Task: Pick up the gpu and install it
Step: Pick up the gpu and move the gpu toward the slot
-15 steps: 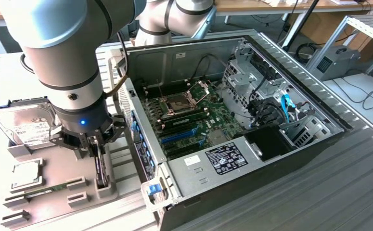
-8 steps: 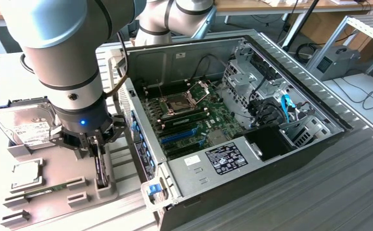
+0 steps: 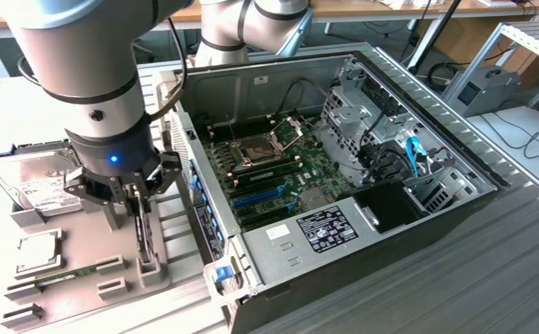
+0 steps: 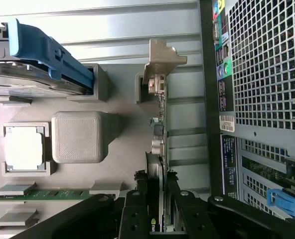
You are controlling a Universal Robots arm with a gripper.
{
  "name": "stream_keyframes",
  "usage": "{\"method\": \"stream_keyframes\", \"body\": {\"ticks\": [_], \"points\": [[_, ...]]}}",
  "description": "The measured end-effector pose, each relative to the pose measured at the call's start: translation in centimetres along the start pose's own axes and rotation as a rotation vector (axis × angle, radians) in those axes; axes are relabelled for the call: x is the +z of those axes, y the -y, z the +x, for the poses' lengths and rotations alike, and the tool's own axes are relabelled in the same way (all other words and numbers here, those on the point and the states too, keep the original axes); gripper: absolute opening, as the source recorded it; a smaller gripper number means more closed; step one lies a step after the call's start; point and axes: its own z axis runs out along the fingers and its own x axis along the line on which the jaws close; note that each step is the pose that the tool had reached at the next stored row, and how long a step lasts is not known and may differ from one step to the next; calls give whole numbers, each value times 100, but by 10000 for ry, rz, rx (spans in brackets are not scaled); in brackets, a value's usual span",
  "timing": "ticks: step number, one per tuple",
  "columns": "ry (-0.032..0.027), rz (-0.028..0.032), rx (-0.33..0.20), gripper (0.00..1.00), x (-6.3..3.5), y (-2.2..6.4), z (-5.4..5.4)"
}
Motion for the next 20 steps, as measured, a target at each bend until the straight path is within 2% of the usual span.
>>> {"method": "stream_keyframes", "body": {"ticks": [3,6,8,20], "points": [[0,0,0,26,-149,-4,-3],[-1,-2,0,26,-239,-7,-5],[-1,-5,0,26,-377,-11,-9],[-2,-10,0,26,-484,-14,-11]]}}
